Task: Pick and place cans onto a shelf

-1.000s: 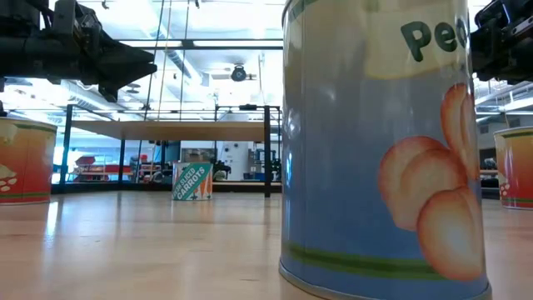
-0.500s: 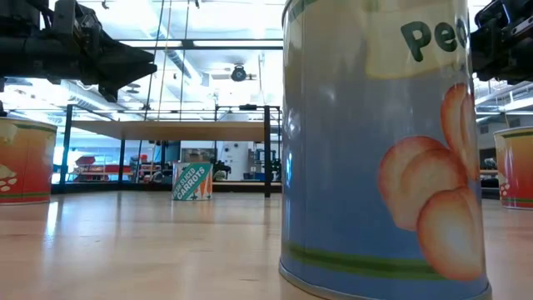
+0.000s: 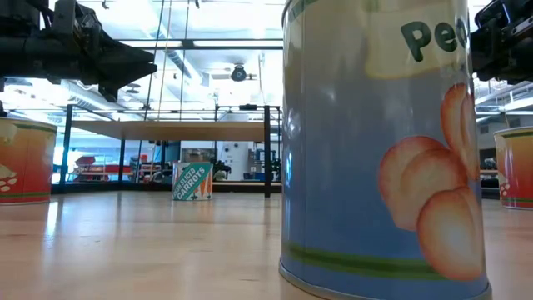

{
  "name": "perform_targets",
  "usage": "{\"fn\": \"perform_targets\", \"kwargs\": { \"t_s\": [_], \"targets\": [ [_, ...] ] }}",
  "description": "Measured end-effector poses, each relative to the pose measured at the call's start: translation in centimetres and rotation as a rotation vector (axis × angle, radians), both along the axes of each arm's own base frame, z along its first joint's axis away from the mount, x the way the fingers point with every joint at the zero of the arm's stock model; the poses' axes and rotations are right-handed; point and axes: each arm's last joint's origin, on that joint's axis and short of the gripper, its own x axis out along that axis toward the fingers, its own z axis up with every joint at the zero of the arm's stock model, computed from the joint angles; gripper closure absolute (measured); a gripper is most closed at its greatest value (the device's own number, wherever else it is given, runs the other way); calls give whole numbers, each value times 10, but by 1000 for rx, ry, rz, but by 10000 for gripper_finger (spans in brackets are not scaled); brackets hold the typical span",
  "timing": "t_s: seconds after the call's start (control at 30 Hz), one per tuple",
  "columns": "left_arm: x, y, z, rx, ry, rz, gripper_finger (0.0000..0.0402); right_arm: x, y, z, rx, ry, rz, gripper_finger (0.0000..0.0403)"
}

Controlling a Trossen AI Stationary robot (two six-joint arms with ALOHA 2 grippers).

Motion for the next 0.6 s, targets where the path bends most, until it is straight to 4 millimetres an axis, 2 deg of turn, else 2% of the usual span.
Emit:
{"fn": "perform_targets", "kwargs": {
  "t_s": [0.2,0.43,0.53,0.6],
  "targets": [
    [0,0,0,-8,-5,-1,260,0,0,0,0,0,0,386],
    [0,0,1,-154,-59,-20,260,0,0,0,0,0,0,386],
    [1,-3,3,-106,-45,-125,260,0,0,0,0,0,0,386],
    [2,-6,11,-79,-16,-201,260,0,0,0,0,0,0,386]
  ]
}}
